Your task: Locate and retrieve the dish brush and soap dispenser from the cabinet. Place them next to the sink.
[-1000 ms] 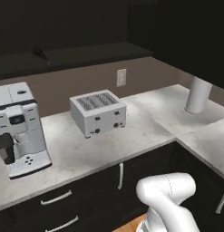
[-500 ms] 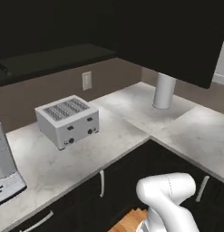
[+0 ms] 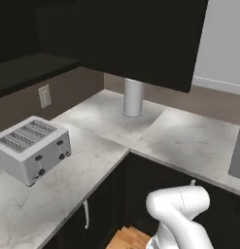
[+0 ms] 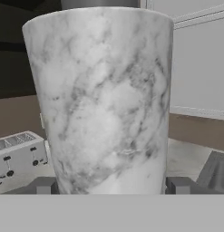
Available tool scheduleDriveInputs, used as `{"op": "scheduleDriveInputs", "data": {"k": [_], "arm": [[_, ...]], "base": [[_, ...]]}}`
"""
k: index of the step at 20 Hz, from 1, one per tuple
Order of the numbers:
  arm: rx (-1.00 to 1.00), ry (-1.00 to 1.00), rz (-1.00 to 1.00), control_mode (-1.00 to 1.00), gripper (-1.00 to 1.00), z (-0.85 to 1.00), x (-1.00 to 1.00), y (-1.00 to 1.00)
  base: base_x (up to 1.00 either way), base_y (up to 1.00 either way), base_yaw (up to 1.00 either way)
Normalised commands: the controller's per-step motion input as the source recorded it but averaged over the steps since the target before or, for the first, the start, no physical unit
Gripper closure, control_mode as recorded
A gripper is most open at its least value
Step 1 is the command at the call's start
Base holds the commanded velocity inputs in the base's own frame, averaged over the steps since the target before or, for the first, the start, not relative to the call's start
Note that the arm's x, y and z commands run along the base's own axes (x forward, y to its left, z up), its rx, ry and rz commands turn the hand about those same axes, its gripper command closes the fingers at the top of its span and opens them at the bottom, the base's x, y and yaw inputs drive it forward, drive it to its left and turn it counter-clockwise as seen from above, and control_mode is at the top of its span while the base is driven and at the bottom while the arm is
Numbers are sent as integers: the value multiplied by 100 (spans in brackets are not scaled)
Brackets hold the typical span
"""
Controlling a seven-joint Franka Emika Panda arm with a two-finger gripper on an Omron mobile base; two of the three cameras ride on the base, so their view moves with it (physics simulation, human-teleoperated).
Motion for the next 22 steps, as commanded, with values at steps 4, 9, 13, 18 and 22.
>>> {"op": "scheduleDriveInputs", "data": {"k": [4,9,13,18,22], "arm": [[0,0,0,100,100,0,0,0],[0,0,0,100,100,0,0,0],[0,0,0,100,100,0,0,0],[0,0,0,100,100,0,0,0],[0,0,0,100,100,0,0,0]], "base": [[0,0,-50],[-8,0,-40],[-13,-5,-36],[-2,-1,-17],[7,0,-7]]}}
